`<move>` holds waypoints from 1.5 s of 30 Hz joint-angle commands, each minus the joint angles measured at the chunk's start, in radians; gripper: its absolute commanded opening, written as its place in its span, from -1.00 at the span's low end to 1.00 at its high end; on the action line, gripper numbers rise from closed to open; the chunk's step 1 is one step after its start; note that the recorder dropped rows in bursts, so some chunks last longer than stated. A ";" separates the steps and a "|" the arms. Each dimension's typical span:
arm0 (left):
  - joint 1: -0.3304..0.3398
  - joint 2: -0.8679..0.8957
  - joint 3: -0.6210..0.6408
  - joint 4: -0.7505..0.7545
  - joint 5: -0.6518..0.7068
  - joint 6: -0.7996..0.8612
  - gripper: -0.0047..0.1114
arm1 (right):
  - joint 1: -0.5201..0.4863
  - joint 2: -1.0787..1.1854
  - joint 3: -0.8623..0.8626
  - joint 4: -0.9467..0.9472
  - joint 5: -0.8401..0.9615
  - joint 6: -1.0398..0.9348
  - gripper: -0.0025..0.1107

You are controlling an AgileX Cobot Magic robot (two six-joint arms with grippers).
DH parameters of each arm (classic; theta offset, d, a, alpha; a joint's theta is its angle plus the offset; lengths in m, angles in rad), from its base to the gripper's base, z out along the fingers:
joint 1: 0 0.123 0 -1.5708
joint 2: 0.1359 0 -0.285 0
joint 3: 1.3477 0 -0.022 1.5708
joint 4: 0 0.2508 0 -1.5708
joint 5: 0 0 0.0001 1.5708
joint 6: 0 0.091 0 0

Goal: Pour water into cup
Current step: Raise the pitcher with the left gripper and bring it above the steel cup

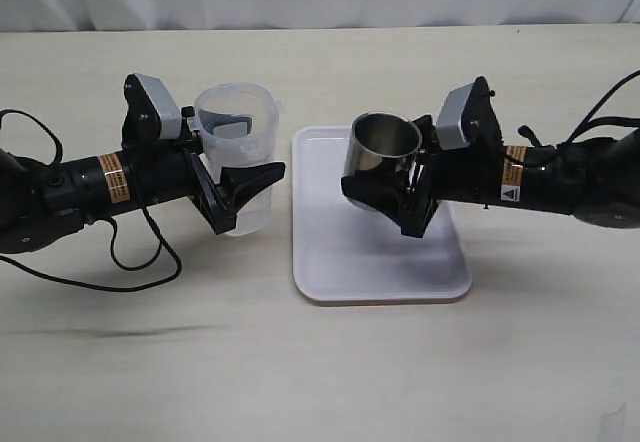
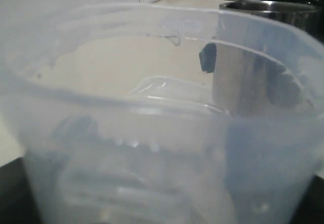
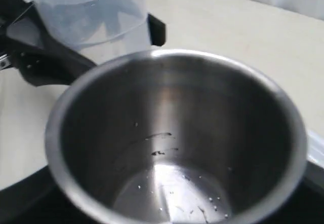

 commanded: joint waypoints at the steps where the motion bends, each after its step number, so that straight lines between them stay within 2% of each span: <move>1: -0.002 0.002 -0.004 -0.003 0.015 0.000 -0.92 | -0.003 0.018 -0.041 -0.156 -0.001 0.025 -0.88; 5: -0.002 0.002 -0.004 -0.003 0.015 0.000 -0.92 | -0.003 0.065 -0.075 -0.213 -0.044 0.025 -0.88; 21: -0.002 -0.002 -0.004 -0.015 -0.022 -0.002 -0.92 | -0.003 0.104 -0.122 -0.188 -0.047 0.020 -0.88; 37: -0.002 -0.156 -0.006 -0.009 -0.022 -0.092 -0.92 | -0.003 0.104 -0.122 -0.193 -0.051 0.035 -0.88; 45: -0.037 -0.156 -0.126 0.023 -0.014 -0.157 -0.92 | -0.003 0.104 -0.122 -0.169 -0.074 -0.012 -0.88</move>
